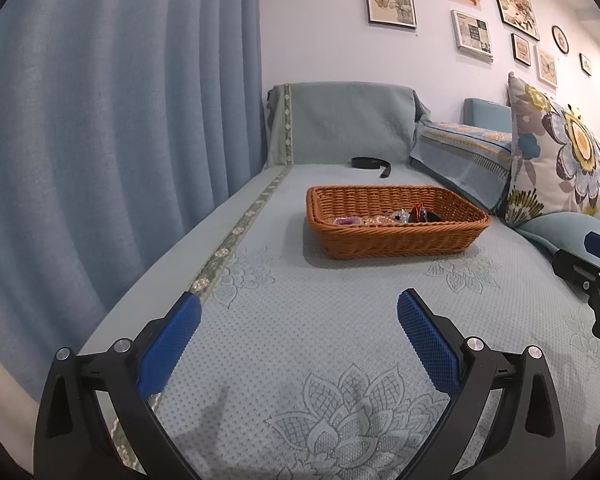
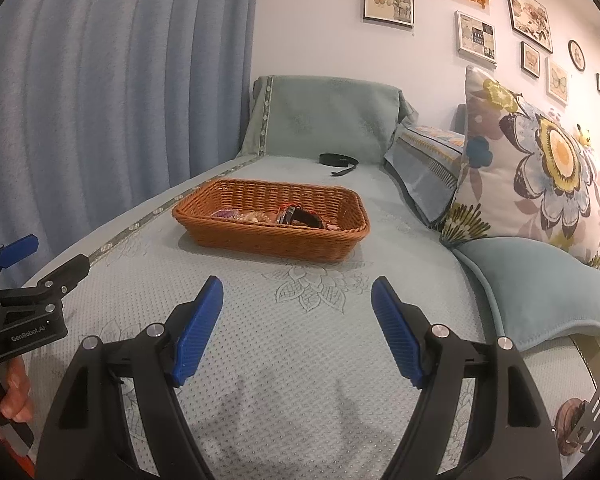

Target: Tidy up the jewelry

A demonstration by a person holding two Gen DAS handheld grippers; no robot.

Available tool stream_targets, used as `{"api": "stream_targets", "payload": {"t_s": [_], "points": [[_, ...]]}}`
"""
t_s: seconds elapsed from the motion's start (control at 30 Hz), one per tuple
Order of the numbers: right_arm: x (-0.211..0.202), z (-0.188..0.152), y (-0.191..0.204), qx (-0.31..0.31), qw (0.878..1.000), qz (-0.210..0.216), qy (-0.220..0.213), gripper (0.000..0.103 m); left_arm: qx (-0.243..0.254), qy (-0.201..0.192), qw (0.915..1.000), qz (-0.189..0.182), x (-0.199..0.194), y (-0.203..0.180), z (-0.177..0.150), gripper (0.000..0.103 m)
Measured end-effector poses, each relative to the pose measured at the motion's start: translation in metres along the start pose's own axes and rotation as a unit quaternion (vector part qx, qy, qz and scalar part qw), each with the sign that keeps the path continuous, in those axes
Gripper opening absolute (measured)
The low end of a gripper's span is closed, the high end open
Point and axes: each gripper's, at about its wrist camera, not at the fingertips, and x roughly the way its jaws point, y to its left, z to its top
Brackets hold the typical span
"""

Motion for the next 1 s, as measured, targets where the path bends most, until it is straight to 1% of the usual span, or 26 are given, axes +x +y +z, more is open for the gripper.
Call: {"api": "stream_targets", "payload": {"t_s": [1.0], "points": [[0.0005, -0.0021, 0.0000, -0.006, 1.000, -0.003, -0.001, 0.073, 0.010, -0.004, 0.9999, -0.002, -0.0030, -0.0036, -0.0009, 0.095]]}}
